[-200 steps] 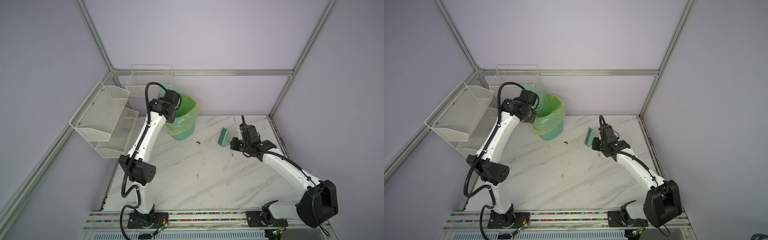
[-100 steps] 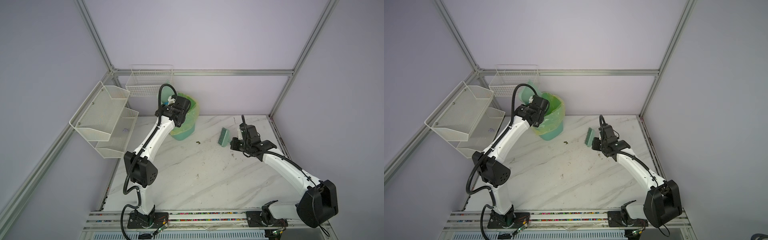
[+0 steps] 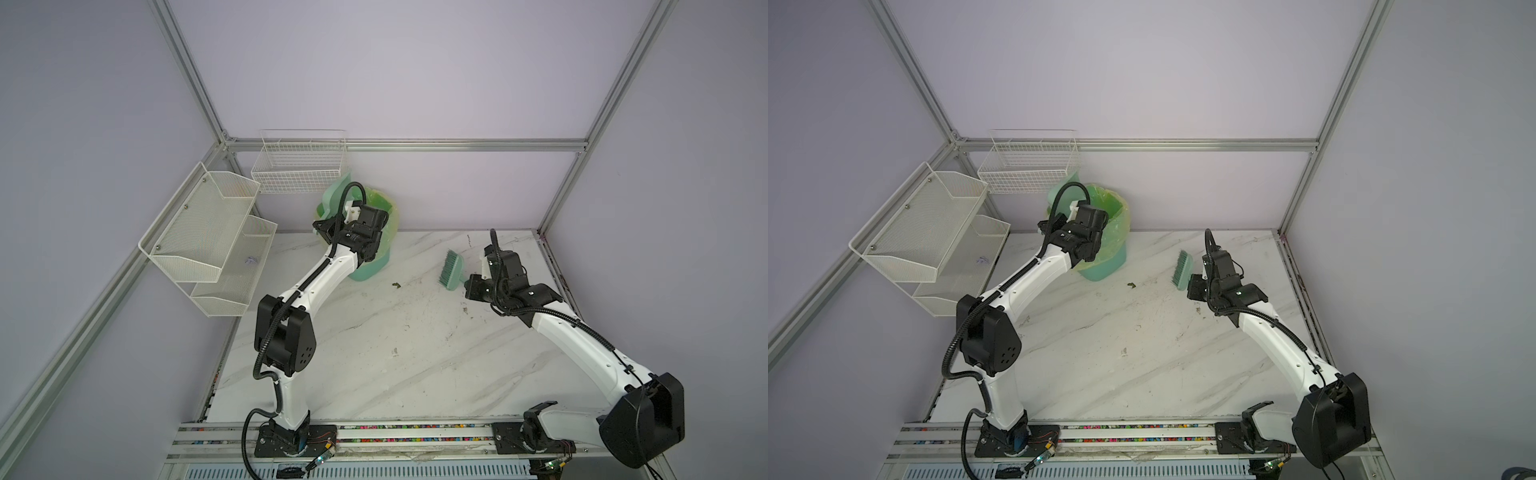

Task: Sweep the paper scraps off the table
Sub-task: 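Tip the dustpan over the trash bin with the left gripper, then lower the empty dustpan onto the table beside the brush with the left gripper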

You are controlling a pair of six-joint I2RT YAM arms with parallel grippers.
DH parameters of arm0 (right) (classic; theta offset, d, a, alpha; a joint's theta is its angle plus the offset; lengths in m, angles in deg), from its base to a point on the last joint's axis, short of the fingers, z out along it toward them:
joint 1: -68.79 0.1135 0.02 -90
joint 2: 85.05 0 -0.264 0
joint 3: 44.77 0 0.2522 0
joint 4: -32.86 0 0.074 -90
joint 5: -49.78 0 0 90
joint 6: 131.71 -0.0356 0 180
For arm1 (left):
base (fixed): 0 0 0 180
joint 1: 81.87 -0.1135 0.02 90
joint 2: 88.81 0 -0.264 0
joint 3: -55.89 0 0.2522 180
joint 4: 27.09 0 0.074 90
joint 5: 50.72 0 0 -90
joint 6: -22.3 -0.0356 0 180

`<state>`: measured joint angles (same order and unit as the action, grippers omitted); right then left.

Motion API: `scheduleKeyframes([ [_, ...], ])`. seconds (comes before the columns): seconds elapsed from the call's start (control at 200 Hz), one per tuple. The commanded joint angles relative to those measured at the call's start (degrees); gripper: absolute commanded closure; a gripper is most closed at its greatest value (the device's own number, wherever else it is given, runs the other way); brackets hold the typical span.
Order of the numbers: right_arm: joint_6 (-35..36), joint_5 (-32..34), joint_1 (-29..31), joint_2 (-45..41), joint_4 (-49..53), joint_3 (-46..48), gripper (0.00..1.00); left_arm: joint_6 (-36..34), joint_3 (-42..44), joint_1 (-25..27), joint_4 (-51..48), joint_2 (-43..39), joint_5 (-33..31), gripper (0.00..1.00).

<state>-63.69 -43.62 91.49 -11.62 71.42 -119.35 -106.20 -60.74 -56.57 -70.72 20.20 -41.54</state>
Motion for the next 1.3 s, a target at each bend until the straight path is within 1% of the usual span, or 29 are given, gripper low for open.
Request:
scheduleKeyframes([
  [0.0, 0.9, 0.7, -0.4, -1.7, -1.6, 0.9, 1.0, -6.0, 2.6, 0.5, 9.6, -5.2, -3.4, 1.0],
  [0.145, 0.8, 0.5, -0.6, -2.1, -2.1, 1.8, 1.0, -5.8, 2.2, 1.5, 9.9, -6.0, -3.6, 1.0],
  [0.295, 0.3, 0.1, -0.6, -2.9, -2.0, 1.7, 1.0, -5.9, -0.3, 3.5, 9.7, -6.7, -3.2, 1.0],
  [0.44, -0.2, 0.1, -0.7, -3.4, -2.2, 1.9, 1.0, -5.6, -1.4, 6.8, 9.6, -6.8, -2.9, 1.0],
  [0.66, -1.2, -0.4, -0.8, -3.2, -2.5, 2.5, 1.0, -1.5, 1.9, 13.4, 8.1, -6.7, -3.3, 1.0],
  [0.745, -1.6, -0.4, -0.8, -3.3, -2.5, 2.5, 1.0, 4.3, 1.7, 15.8, 3.1, -5.9, -2.2, 1.0],
  [0.79, -1.8, -0.5, -0.8, -3.2, -2.6, 2.5, 1.0, 11.2, -0.7, 17.0, -5.8, -4.8, -0.3, 1.0],
  [0.795, -1.8, -0.5, -0.8, -3.2, -2.6, 2.5, 1.0, 12.8, -1.3, 17.2, -6.5, -4.6, 0.0, 1.0],
  [0.825, -2.0, -0.5, -0.8, -3.2, -2.6, 2.5, 1.0, 22.3, -5.6, 17.7, -18.5, -3.1, 3.6, 1.0],
  [0.84, -2.1, -0.5, -0.8, -3.3, -2.6, 2.5, 1.0, 27.8, -8.1, 17.8, -25.2, -2.0, 6.6, 1.0],
  [0.865, -2.3, -0.5, -0.8, -3.2, -2.6, 2.5, 1.0, 37.1, -14.5, 17.5, -36.2, 0.3, 13.0, 1.0],
  [0.895, -2.4, -0.6, -0.8, -3.2, -2.6, 2.5, 1.0, 44.7, -20.7, 16.9, -45.0, 2.9, 19.7, 1.0],
  [0.92, -2.5, -0.6, -0.8, -3.3, -2.6, 2.4, 1.0, 48.3, -24.1, 16.8, -49.2, 4.7, 22.3, 1.0],
  [0.95, -2.7, -0.6, -0.7, -3.3, -2.5, 2.4, 1.0, 50.2, -25.5, 17.4, -51.4, 6.2, 23.4, 1.0],
  [0.985, -2.8, -0.5, -0.8, -3.4, -2.5, 2.5, 1.0, 50.4, -25.8, 18.4, -52.3, 7.4, 23.7, 1.0],
  [1.015, -3.0, -0.4, -0.9, -3.4, -2.5, 2.5, 1.0, 52.5, -25.2, 19.1, -52.2, 8.0, 23.8, 1.0],
  [1.12, -3.4, -0.1, -0.9, -3.5, -2.3, 2.3, 1.0, 53.7, -22.7, 21.6, -50.2, 8.0, 27.8, 1.0],
  [1.19, -3.8, 0.3, -0.9, -3.4, -1.8, 1.9, 1.0, 53.5, -21.5, 22.9, -48.7, 7.4, 26.8, 1.0],
  [1.295, -4.1, 0.1, -1.0, -3.5, -1.7, 1.3, 1.0, 52.8, -23.0, 23.1, -48.1, 7.3, 24.5, 1.0],
])
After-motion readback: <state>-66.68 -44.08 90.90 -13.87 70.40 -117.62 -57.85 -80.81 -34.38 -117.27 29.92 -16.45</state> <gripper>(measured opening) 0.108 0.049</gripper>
